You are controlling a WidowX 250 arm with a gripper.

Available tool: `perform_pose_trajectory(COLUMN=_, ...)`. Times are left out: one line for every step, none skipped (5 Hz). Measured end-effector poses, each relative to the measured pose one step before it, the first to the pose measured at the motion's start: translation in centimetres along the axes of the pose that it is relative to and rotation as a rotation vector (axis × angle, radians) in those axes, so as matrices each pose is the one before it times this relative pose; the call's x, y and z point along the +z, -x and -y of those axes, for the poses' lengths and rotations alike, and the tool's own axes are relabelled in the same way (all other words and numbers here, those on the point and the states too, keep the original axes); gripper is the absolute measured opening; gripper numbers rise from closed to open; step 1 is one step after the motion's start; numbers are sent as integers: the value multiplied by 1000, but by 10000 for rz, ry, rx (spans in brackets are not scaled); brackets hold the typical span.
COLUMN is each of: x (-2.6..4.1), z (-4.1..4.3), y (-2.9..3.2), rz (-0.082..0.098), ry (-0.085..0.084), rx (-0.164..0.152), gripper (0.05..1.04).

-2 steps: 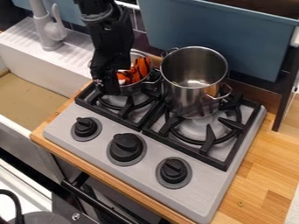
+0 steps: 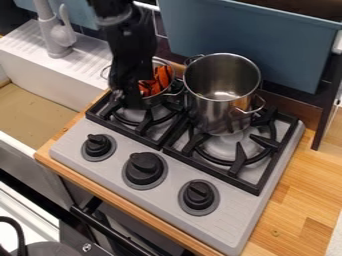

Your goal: Moved the orange object from the small silver pot to the big silver pot

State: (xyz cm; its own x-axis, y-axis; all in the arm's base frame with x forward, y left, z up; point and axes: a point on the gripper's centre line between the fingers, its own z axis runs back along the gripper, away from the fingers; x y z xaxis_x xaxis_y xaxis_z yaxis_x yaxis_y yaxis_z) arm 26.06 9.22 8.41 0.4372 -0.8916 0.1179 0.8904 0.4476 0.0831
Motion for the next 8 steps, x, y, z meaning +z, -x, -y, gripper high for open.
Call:
perform_pose_trajectory(x=2011, z=-2137, y=-46, rz=391, ry=-171, rx=750, gripper=995)
perform_pose_trajectory(x=1499, z=-1711, y=421, rz=118, ry=-510, rx=1112, gripper=995)
perform_pose_trajectory(x=-1650, z=-1606, y=596, rz=-462, ry=184, rx=1690, gripper=995)
perform_pose_trajectory(x=-1358, z=-483, y=114, rz=-110, ry=326, rx=731, gripper=995)
perform_pose_trajectory(x=-1375, z=236, y=638, rz=-501, ry=440, rx=609, gripper=995)
perform_pose_trajectory(x=-651, z=463, y=202, rz=-29, ry=188, rx=202, gripper=995)
perform_pose_trajectory(x=-895, z=55, y=-283, rz=62, ry=106, rx=635, gripper=995)
perform_pose_trajectory(x=-663, z=162, y=86, rz=-96, ry=192, rx=424, gripper=995)
